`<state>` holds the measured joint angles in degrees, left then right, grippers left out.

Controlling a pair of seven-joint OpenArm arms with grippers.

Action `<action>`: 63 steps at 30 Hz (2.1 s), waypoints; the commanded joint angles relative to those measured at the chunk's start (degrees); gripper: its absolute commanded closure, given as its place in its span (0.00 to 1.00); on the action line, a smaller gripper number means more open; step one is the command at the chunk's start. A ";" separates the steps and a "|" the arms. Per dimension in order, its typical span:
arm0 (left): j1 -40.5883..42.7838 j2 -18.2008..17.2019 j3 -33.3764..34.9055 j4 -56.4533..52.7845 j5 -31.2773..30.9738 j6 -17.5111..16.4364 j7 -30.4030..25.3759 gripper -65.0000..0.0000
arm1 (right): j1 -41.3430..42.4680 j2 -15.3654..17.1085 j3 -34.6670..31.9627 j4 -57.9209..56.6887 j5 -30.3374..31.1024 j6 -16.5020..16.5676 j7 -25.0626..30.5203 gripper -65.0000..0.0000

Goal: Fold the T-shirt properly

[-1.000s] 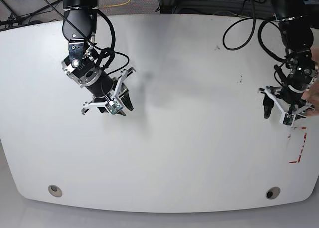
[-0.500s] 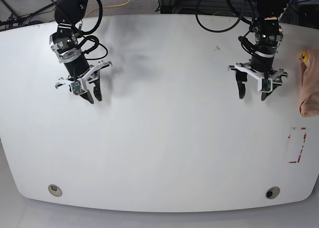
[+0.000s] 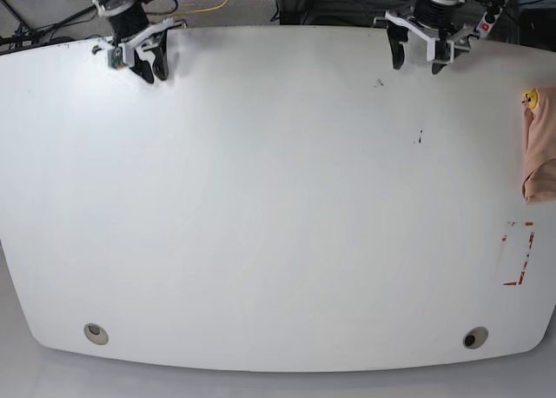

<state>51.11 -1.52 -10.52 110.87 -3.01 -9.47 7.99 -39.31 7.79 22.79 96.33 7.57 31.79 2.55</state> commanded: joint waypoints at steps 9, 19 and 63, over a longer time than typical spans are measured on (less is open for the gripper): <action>15.13 -0.20 -0.16 0.56 -0.29 -0.06 -1.09 0.40 | -17.97 0.34 -0.06 2.26 7.06 0.78 1.72 0.79; 12.84 -0.55 0.19 -15.79 -0.38 -0.33 -1.09 0.40 | -22.71 -0.01 -4.98 -9.79 6.45 0.87 1.72 0.79; -42.37 -3.89 11.01 -95.79 0.06 8.20 -3.64 0.40 | 29.16 0.08 -8.50 -76.16 -15.97 -11.44 -0.83 0.78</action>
<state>9.30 -4.91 0.05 15.11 -2.98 -1.54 4.51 -10.22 7.46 14.20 20.71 -8.67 20.34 1.43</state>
